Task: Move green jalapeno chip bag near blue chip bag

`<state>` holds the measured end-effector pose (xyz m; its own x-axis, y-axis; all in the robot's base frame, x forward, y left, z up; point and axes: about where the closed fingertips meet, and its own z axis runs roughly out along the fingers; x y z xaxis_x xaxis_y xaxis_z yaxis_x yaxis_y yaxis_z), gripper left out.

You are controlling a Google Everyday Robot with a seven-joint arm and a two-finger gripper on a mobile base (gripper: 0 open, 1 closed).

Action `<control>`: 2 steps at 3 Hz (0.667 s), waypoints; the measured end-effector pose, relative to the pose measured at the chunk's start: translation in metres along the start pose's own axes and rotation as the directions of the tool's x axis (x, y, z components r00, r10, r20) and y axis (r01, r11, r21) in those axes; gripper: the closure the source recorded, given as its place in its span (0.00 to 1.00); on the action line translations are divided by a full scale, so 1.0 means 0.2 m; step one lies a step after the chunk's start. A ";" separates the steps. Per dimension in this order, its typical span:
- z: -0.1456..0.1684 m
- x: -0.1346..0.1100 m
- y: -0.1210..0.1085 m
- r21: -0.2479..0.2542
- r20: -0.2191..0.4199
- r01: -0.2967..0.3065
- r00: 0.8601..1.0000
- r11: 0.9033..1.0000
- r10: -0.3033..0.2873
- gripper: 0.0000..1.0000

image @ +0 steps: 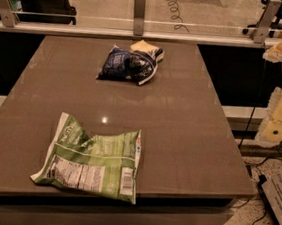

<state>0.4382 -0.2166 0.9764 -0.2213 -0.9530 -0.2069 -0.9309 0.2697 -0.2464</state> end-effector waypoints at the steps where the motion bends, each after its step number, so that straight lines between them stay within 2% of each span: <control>1: 0.00 0.00 0.00 0.000 0.000 0.000 1.000 1.000 0.000 0.00; 2: 0.06 -0.12 0.10 -0.025 0.073 0.025 0.997 0.999 -0.023 0.00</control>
Offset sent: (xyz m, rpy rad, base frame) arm -0.0337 0.0921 -0.0374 0.2179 0.0252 0.1519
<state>0.4284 -0.1876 0.9657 -0.1778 -0.9464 -0.2698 -0.9431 0.2422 -0.2280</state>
